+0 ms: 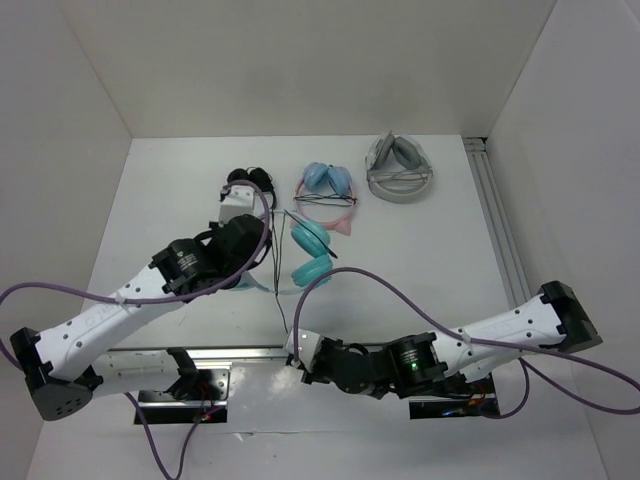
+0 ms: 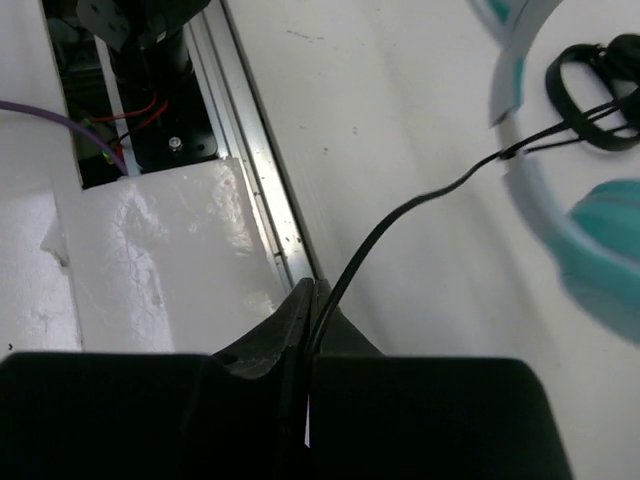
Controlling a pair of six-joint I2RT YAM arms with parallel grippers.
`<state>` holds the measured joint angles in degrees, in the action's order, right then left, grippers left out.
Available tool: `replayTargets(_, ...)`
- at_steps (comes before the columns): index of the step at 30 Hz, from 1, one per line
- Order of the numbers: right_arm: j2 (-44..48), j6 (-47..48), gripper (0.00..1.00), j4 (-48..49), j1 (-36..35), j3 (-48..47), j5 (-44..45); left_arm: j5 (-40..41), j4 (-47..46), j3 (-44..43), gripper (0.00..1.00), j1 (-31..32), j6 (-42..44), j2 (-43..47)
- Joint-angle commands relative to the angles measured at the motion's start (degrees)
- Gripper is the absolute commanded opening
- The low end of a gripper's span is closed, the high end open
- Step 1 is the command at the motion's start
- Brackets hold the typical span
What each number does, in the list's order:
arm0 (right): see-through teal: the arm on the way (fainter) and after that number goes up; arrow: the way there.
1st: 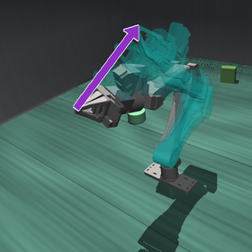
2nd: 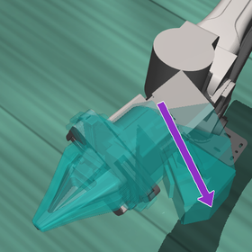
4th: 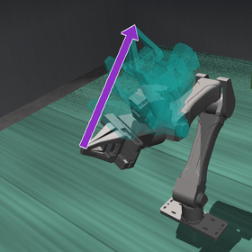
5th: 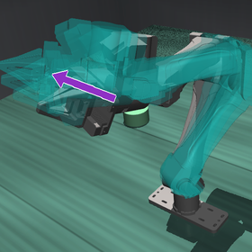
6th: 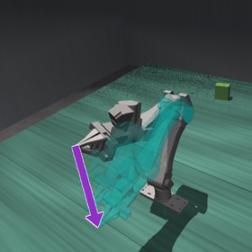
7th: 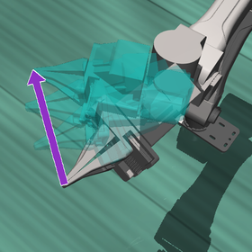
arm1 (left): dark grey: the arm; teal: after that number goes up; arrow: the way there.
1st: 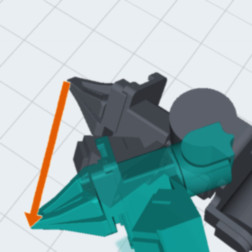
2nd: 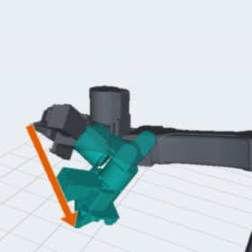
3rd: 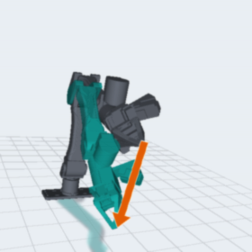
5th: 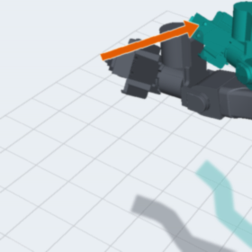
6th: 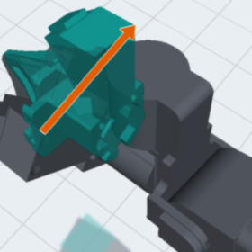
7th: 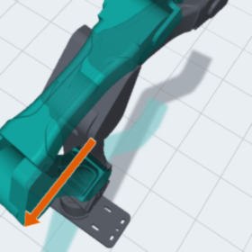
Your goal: Wrap the headphones
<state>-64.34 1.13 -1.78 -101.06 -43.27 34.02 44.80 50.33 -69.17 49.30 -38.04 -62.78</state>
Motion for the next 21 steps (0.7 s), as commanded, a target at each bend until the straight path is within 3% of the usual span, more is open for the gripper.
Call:
replayTargets(1,0.09,2.21,0.0,-13.31,-1.78,-8.93,6.41,-0.5,-0.77,-2.02,0.0,2.89,1.3,-2.33)
replayTargets(7,-3.42,1.6,0.0,-31.68,-2.39,-20.88,12.9,-4.01,0.48,-0.63,0.0,9.14,4.29,-3.49)
replayTargets(12,-8.51,-2.0,0.0,-45.29,-4.14,-26.25,20.46,-7.96,-4.52,2.1,0.0,14.41,9.47,-3.49)
replayTargets(21,-10.46,-7.18,0.0,-53.49,-5.29,-25.73,28.55,-17.54,-5.16,3.25,0.0,17.94,17.56,-2.34)
